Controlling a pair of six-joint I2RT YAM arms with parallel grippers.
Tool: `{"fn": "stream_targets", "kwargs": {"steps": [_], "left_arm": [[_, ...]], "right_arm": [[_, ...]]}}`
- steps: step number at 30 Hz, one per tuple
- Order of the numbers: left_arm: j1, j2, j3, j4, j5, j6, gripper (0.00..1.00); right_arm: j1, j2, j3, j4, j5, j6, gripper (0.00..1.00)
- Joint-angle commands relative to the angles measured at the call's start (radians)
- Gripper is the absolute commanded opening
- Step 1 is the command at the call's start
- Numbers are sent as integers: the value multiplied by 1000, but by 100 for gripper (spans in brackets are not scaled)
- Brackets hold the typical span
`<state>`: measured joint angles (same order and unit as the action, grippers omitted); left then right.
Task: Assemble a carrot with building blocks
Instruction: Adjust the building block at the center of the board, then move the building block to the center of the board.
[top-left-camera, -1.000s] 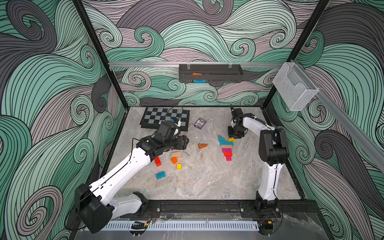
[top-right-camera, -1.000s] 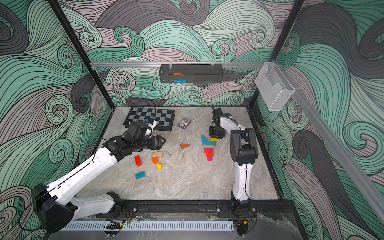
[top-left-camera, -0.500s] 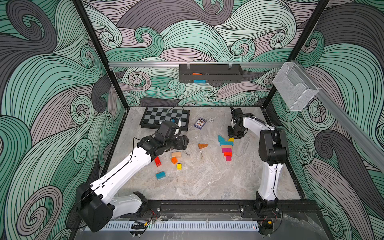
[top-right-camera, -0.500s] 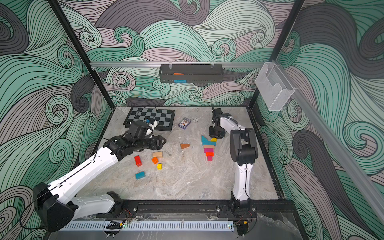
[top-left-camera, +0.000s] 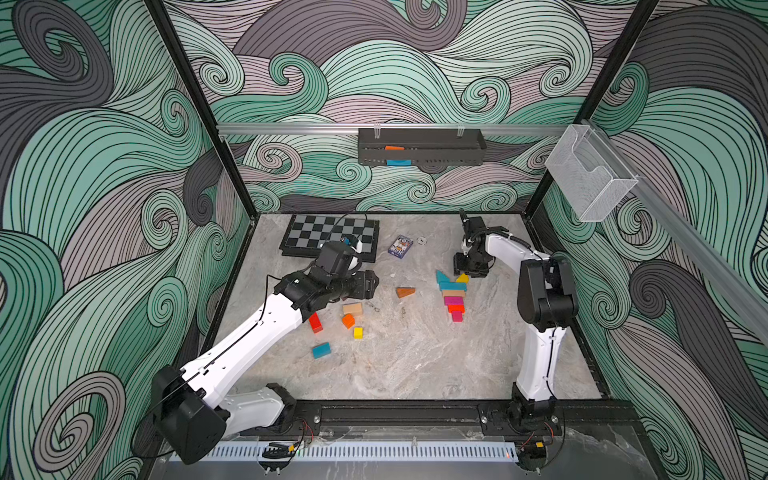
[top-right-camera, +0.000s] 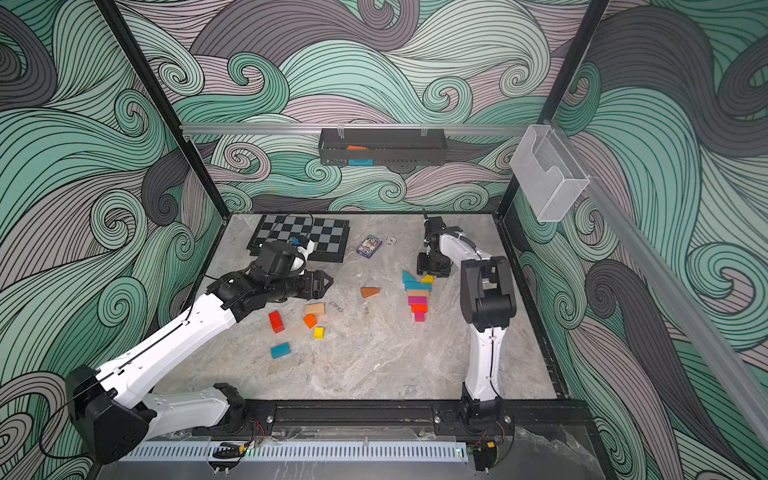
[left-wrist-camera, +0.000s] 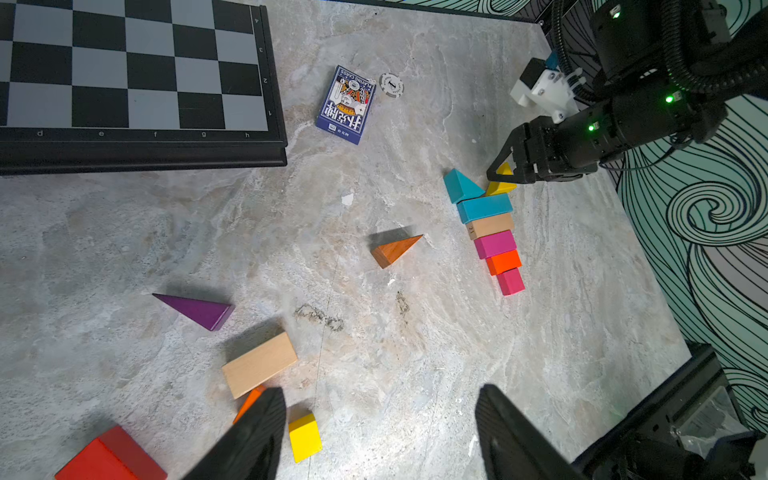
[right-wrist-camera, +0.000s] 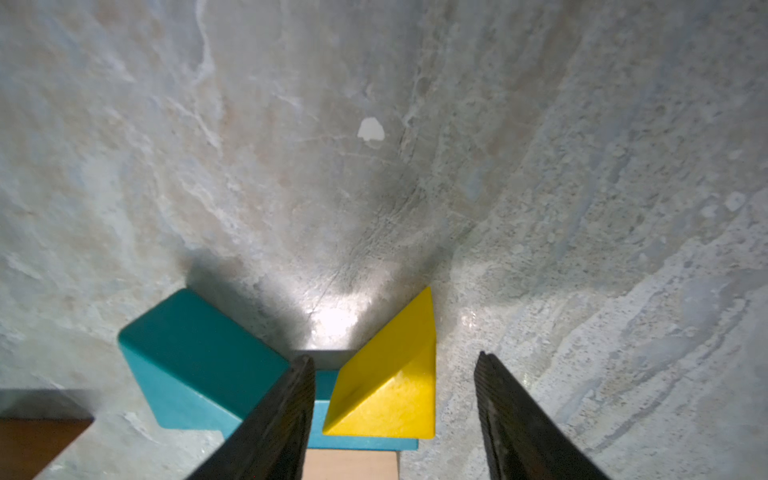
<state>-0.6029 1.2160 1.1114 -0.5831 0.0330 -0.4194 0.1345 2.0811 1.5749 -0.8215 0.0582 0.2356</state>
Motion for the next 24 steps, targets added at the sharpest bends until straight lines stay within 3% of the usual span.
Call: {"fn": "stream_targets", "kwargs": {"steps": [1,2,3,10,14,19,24], "left_arm": [[17,-11,39,-30,-34,-8,82],[23,-17,39,-45,-50,-24,96],[35,-24,36,-60,-60,-36,99],[162,-149,-53,-111,-18,-96,92],[234,-184,-82,-162,5,-126,87],[288,-129,-65,-263,70,-152,84],[348,-50,-105,-236,115,-192,74]], "right_arm": [[6,-65,36,-1,7,-7,74],[8,-79,40,-3,0,-9,78],[12,-96,47,-13,-10,-9,81],[180,-196,10,-49,-34,-11,98],[276,-195,18,-59,-64,10,99],[392,-130,116,-78,-92,13,98],[462,-54,214,-98,-92,-11,85]]}}
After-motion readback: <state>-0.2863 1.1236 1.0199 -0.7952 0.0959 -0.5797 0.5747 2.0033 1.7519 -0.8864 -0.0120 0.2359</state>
